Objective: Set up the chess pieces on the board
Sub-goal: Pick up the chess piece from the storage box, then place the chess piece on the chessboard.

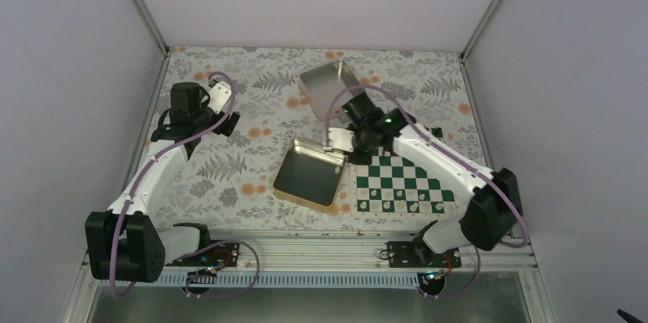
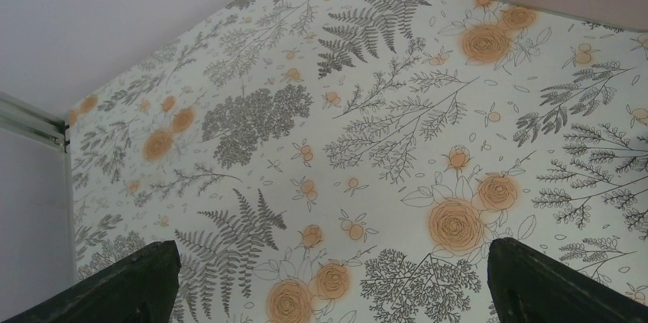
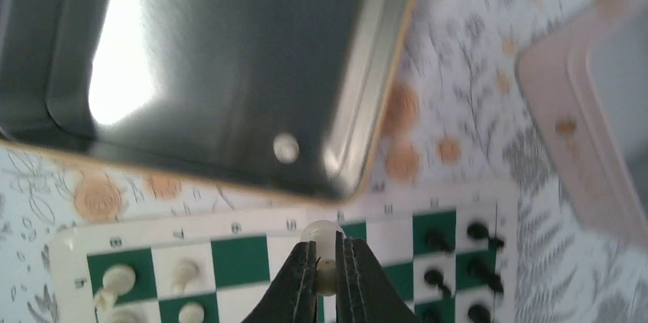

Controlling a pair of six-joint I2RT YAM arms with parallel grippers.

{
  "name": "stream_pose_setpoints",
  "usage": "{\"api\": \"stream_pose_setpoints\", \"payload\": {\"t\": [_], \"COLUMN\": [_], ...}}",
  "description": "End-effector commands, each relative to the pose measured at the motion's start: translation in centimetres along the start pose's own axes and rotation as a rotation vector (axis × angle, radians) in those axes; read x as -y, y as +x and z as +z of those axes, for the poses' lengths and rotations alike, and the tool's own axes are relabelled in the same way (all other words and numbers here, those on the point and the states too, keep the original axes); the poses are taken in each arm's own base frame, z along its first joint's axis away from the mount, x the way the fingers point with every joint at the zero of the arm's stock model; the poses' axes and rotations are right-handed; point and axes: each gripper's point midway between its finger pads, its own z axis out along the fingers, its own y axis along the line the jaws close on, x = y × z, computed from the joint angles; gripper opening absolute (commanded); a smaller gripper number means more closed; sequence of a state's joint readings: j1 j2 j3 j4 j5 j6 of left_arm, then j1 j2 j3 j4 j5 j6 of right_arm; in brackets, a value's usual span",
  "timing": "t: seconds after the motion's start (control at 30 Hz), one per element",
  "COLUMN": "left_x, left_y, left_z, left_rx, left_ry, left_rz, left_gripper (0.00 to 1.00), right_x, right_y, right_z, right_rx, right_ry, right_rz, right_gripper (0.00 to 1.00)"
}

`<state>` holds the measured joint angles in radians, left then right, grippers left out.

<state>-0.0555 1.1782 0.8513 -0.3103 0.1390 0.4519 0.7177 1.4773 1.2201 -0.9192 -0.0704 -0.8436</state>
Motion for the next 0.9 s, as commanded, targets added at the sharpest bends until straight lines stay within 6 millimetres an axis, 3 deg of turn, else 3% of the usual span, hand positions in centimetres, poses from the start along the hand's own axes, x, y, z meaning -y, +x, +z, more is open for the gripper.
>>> {"api": "stream_pose_setpoints", "payload": {"t": [0.0, 0.13, 0.3, 0.63, 0.73, 0.87], "left_x": [-0.6, -0.8, -0.9, -1.0, -1.1, -1.2], "left_y": [-0.9, -0.5, 0.6, 3.0, 3.5, 4.2], "left_z": [0.0, 0.6, 1.7, 3.2, 3.5, 4.0], "left_rx": [0.009, -0.013, -0.054, -0.128, -0.143, -0.167], "left_ry": [-0.017, -0.028, -0.035, -0.057, -0.064, -0.075], "left_rz": [-0.012, -0.012, -0.013, -0.008, -0.005, -0.002], "left_gripper": [1.0, 1.0, 1.0, 1.0, 1.0, 1.0], "right_x": [-0.4, -0.9, -2.5, -3.7, -4.0, -3.9], "right_y": [6.6, 12.8, 19.0, 29.1, 31.4, 32.4], "right_z": [-1.4, -3.1, -4.0, -3.9, -4.0, -4.3], "right_rx": [-0.08, -0.126, -0.225, -0.388, -0.398, -0.339], "right_ry": [0.027, 0.091, 0.157, 0.234, 0.246, 0.265], "right_rz": [0.144, 0.253, 0.354, 0.593, 0.637, 0.653], "right_gripper": [0.05, 0.05, 0.05, 0.05, 0.05, 0.05]}}
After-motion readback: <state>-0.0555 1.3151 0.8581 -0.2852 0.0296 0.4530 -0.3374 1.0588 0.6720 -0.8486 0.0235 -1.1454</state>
